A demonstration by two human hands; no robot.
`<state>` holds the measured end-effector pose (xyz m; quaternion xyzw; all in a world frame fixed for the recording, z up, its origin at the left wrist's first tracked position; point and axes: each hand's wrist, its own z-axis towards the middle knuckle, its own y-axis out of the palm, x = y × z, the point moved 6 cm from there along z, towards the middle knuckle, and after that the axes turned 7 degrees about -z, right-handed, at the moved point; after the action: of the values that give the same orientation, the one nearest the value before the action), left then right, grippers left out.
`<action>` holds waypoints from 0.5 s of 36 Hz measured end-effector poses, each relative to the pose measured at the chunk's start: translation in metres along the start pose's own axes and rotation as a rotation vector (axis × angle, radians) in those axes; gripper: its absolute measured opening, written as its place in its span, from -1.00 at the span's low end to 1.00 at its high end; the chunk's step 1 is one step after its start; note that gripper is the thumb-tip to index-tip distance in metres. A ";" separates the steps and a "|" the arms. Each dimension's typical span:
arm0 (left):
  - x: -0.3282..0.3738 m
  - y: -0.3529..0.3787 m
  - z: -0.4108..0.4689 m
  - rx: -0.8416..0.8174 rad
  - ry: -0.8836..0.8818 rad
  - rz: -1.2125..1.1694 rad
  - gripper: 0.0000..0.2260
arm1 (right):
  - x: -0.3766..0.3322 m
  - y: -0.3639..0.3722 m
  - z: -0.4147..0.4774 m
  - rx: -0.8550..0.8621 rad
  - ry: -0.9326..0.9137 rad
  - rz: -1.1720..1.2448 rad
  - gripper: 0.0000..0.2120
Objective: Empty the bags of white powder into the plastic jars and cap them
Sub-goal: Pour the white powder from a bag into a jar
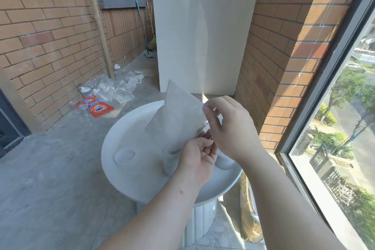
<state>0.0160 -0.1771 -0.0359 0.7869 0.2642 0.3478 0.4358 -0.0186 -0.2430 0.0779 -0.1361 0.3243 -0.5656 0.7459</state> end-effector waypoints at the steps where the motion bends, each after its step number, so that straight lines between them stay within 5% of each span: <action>1: 0.000 0.000 -0.001 0.010 0.004 0.008 -0.65 | -0.003 0.001 0.001 0.003 -0.003 -0.003 -0.88; 18: 0.006 -0.011 0.006 0.066 0.020 0.050 -0.54 | -0.021 0.002 0.007 0.018 -0.030 -0.019 -0.87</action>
<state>0.0232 -0.1709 -0.0461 0.8038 0.2600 0.3575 0.3981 -0.0157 -0.2235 0.0893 -0.1408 0.3066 -0.5737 0.7464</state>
